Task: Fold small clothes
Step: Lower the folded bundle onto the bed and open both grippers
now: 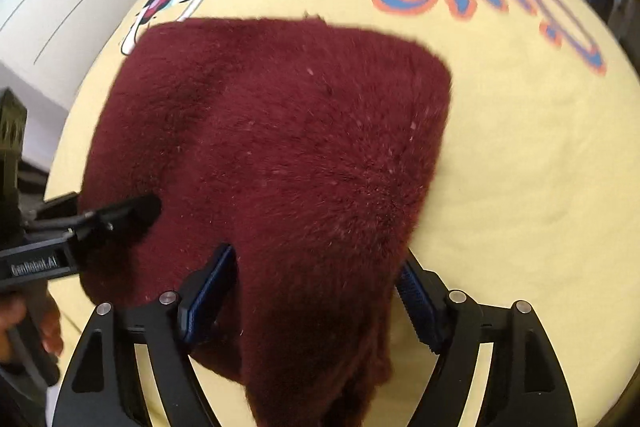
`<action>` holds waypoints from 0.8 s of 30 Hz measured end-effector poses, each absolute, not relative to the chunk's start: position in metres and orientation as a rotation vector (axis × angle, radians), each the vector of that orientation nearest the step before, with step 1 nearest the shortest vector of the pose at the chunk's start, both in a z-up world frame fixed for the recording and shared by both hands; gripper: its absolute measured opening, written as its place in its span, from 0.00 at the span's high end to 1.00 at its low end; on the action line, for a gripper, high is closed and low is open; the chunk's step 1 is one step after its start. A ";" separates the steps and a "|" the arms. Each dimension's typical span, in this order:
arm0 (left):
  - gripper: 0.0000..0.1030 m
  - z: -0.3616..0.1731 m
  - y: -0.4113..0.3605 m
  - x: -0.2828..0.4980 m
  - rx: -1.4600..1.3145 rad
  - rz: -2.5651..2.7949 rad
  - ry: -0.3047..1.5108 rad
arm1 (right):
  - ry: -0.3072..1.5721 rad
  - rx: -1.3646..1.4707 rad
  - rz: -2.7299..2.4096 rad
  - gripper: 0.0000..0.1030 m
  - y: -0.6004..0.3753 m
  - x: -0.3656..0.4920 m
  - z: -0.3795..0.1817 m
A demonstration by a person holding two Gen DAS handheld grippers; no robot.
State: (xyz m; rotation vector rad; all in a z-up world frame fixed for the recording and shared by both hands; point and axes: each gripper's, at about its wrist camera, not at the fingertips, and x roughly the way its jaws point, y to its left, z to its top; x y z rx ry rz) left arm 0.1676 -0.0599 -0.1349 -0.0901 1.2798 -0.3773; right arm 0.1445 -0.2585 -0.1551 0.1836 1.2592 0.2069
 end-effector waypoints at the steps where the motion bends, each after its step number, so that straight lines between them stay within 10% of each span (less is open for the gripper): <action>1: 0.21 -0.131 -0.058 0.164 -0.094 -0.379 1.269 | 1.258 0.178 0.202 0.23 -0.261 0.141 -0.152; 3: 0.01 -0.125 -0.049 0.158 -0.074 -0.384 1.227 | 1.244 0.145 0.178 0.23 -0.261 0.145 -0.146; 24: 0.00 -0.162 -0.023 0.132 -0.068 -0.308 1.122 | 1.144 0.204 0.087 0.01 -0.307 0.103 -0.175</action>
